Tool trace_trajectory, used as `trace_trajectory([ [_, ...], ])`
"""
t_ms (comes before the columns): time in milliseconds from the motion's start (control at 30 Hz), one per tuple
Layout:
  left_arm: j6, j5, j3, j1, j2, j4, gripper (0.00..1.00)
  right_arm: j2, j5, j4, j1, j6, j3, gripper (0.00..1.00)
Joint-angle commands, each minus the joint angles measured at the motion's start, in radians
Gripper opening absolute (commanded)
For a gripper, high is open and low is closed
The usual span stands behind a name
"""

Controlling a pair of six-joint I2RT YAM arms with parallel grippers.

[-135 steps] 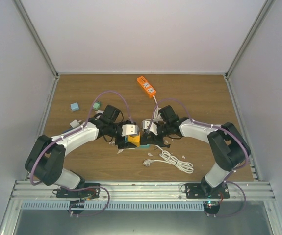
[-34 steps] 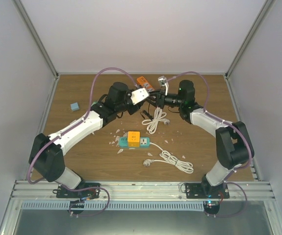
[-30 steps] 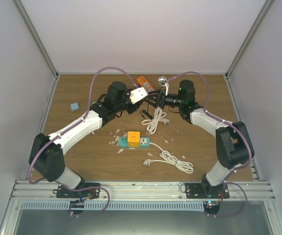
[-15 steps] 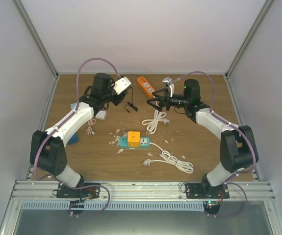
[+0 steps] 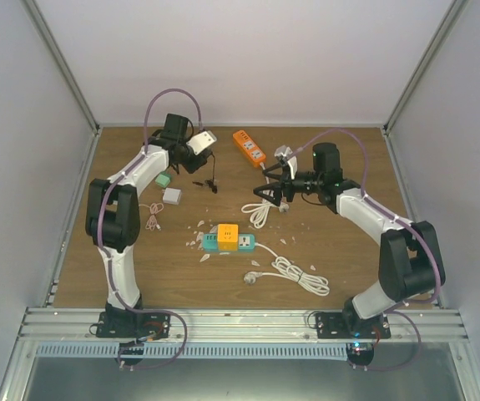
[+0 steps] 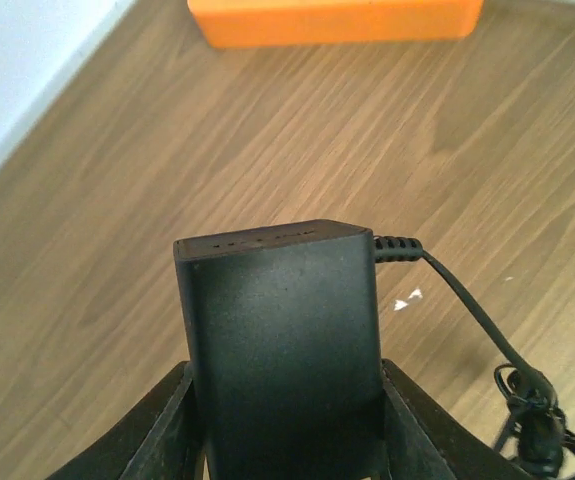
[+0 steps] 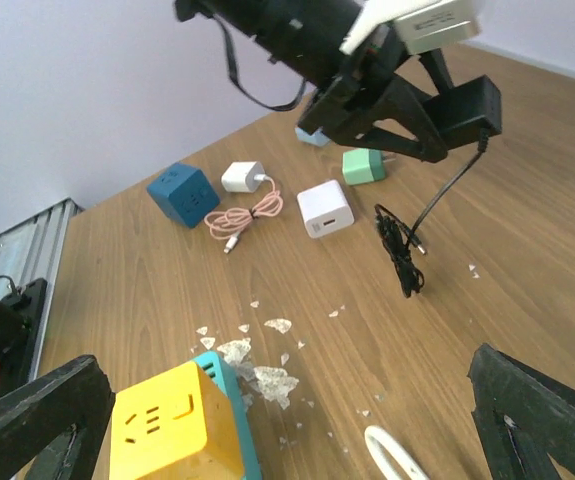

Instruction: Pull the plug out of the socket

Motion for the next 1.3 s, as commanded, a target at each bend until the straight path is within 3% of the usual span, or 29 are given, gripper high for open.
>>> trace_trajectory([
  [0, -0.008, -0.001, 0.118, 0.030, 0.097, -0.030, 0.11, -0.022, -0.010, -0.028, -0.009, -0.050, -0.018, 0.98],
  [333, -0.028, -0.040, 0.382, 0.127, 0.351, -0.089, 0.12, -0.028, -0.017, -0.077, -0.009, -0.088, -0.016, 0.98],
  [667, -0.034, -0.060, 0.400, 0.230, 0.418, -0.085, 0.14, -0.008, -0.011, -0.117, -0.004, -0.145, -0.020, 0.95],
  [1000, 0.007, -0.017, 0.387, 0.291, 0.421, -0.195, 0.27, 0.035, 0.036, -0.234, 0.060, -0.351, 0.002, 0.93],
  [1067, 0.007, -0.014, 0.382, 0.300, 0.412, -0.205, 0.32, 0.040, 0.040, -0.251, 0.073, -0.377, 0.005, 0.93],
  [1267, 0.025, 0.033, 0.354, 0.326, 0.347, -0.228, 0.66, 0.076, 0.072, -0.345, 0.122, -0.487, 0.048, 0.93],
])
